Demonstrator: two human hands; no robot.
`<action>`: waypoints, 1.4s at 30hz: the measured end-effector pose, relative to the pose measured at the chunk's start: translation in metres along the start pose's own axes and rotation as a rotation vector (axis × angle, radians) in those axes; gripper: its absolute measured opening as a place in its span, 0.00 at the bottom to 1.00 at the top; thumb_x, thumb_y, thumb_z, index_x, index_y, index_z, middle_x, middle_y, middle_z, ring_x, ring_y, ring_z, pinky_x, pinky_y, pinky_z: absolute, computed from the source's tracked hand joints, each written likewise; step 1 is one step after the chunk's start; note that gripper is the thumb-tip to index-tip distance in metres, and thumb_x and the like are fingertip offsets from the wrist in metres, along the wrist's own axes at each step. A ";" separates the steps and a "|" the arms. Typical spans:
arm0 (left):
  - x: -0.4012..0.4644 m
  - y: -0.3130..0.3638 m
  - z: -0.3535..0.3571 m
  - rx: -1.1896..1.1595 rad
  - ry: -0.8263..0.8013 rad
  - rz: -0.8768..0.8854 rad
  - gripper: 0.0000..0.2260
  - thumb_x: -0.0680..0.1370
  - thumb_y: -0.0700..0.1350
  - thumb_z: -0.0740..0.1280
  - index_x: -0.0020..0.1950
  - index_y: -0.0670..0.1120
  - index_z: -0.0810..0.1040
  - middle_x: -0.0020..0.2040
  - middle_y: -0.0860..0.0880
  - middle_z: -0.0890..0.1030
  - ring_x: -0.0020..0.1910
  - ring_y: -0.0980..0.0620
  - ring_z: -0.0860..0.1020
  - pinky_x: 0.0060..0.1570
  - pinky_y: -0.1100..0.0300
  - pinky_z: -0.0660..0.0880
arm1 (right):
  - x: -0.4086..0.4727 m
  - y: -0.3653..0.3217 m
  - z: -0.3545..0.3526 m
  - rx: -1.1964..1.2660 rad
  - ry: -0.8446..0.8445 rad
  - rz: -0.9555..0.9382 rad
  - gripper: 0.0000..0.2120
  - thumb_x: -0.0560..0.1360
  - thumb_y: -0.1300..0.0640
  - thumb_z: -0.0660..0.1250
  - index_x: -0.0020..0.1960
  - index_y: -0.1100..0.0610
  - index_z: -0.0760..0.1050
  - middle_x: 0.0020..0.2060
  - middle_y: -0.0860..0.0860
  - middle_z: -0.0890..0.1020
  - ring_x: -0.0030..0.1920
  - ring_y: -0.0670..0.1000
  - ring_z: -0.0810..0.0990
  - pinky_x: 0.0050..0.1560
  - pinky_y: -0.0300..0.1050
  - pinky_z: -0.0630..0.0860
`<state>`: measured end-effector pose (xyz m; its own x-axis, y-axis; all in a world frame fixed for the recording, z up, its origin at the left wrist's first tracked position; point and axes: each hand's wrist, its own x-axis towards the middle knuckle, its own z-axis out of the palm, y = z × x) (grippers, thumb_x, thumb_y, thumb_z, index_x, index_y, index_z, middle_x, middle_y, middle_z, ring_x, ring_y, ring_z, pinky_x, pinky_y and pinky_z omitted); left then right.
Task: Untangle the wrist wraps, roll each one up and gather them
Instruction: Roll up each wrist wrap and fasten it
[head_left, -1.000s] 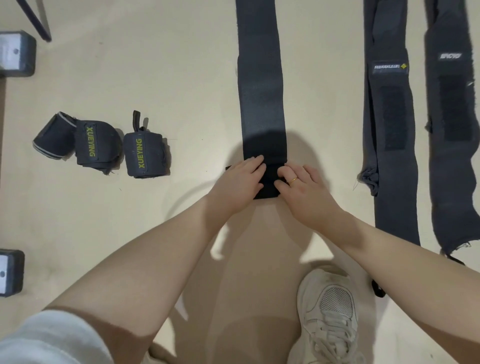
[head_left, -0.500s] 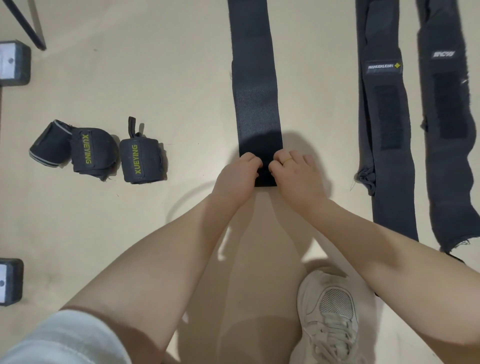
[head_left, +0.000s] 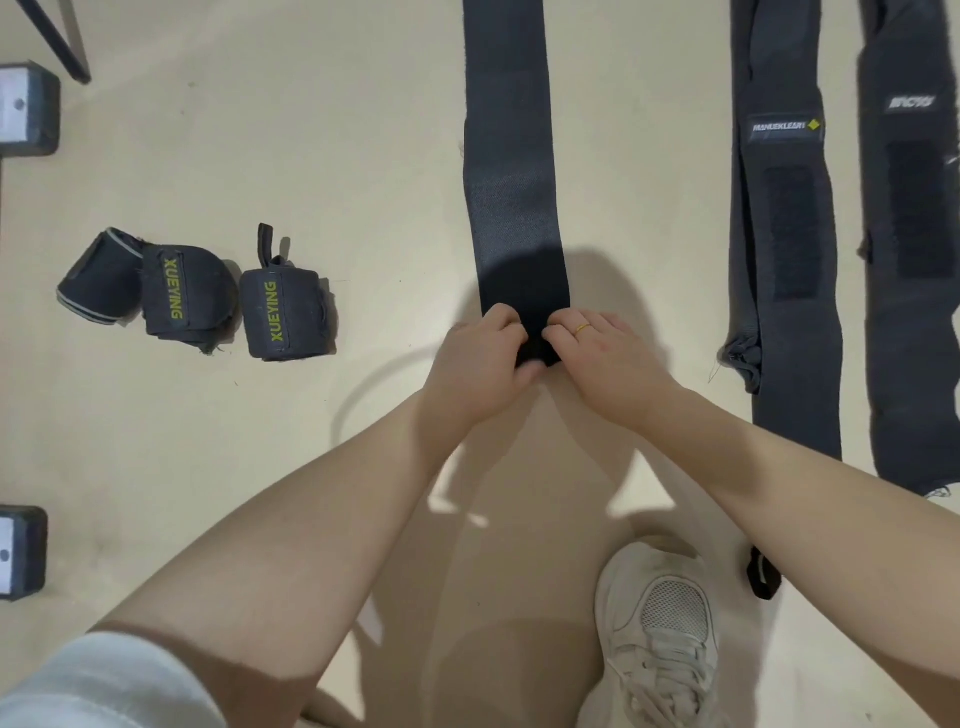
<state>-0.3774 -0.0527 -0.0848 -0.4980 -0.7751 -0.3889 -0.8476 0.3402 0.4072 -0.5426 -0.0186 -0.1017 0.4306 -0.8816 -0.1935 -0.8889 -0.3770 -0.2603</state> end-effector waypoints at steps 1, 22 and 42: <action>-0.003 -0.001 0.001 0.041 -0.039 0.021 0.18 0.77 0.50 0.65 0.61 0.40 0.76 0.66 0.46 0.70 0.52 0.44 0.76 0.56 0.55 0.68 | -0.002 0.001 0.000 0.029 -0.003 -0.010 0.17 0.68 0.63 0.52 0.47 0.63 0.78 0.47 0.58 0.81 0.42 0.58 0.82 0.42 0.46 0.76; 0.006 -0.010 0.000 0.051 0.144 -0.046 0.12 0.80 0.46 0.61 0.61 0.46 0.75 0.56 0.45 0.76 0.54 0.43 0.73 0.48 0.55 0.63 | 0.012 -0.004 -0.007 0.233 0.114 0.280 0.12 0.74 0.56 0.66 0.54 0.59 0.80 0.58 0.56 0.77 0.55 0.62 0.75 0.54 0.56 0.71; -0.027 -0.002 0.017 0.291 0.186 0.184 0.12 0.63 0.36 0.72 0.45 0.43 0.79 0.38 0.48 0.78 0.36 0.47 0.78 0.40 0.58 0.63 | -0.025 -0.009 0.013 -0.151 0.132 0.102 0.13 0.70 0.63 0.65 0.54 0.62 0.73 0.43 0.55 0.82 0.42 0.56 0.82 0.64 0.57 0.65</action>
<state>-0.3657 -0.0234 -0.0896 -0.6275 -0.7612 -0.1638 -0.7770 0.5987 0.1943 -0.5437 0.0103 -0.1065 0.3217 -0.9432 -0.0831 -0.9444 -0.3134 -0.0993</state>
